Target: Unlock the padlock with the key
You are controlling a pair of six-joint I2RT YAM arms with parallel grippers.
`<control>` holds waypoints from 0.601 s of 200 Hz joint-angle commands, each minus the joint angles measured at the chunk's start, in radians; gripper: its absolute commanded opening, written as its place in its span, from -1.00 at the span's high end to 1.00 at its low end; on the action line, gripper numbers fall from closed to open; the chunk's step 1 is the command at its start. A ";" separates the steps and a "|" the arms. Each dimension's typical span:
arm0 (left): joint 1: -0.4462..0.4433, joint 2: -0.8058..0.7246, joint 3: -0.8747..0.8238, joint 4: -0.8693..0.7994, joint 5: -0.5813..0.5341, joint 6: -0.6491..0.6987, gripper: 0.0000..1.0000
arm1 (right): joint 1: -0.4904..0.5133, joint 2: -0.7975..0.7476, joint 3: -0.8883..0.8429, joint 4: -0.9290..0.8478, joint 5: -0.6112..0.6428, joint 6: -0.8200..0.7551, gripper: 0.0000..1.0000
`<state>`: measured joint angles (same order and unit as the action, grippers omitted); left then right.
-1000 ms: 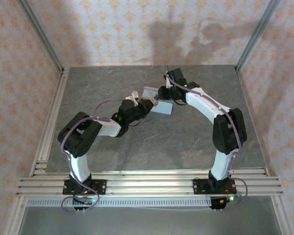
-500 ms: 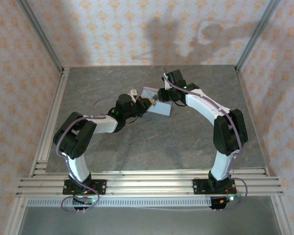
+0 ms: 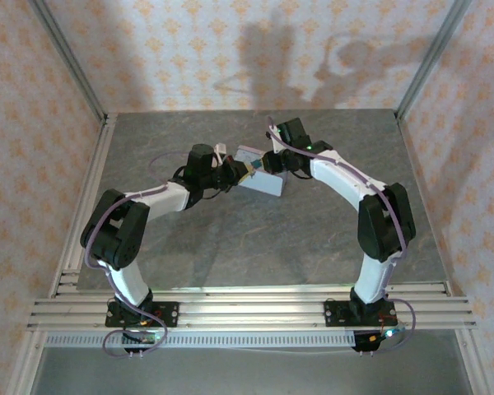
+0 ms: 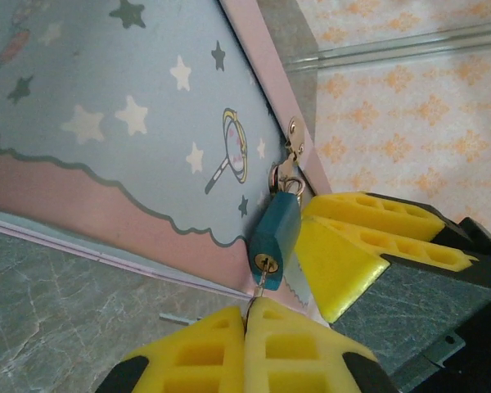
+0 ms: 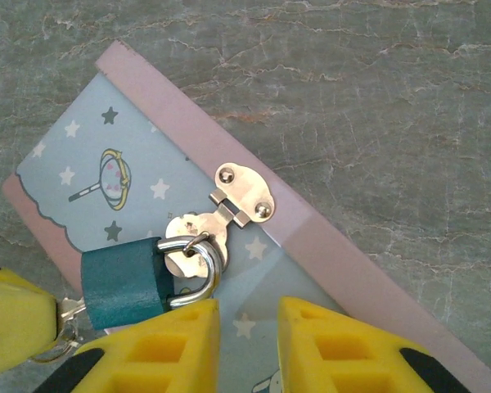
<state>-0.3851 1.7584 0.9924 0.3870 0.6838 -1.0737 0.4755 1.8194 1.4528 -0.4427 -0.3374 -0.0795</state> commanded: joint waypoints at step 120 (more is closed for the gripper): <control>0.009 -0.013 0.065 -0.116 0.121 0.149 1.00 | 0.026 0.071 0.054 -0.220 -0.117 0.045 0.36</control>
<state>-0.3851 1.7489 1.0042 0.3260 0.7567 -1.0000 0.4828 1.8183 1.4918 -0.5262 -0.3931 -0.0132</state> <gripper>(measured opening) 0.048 0.330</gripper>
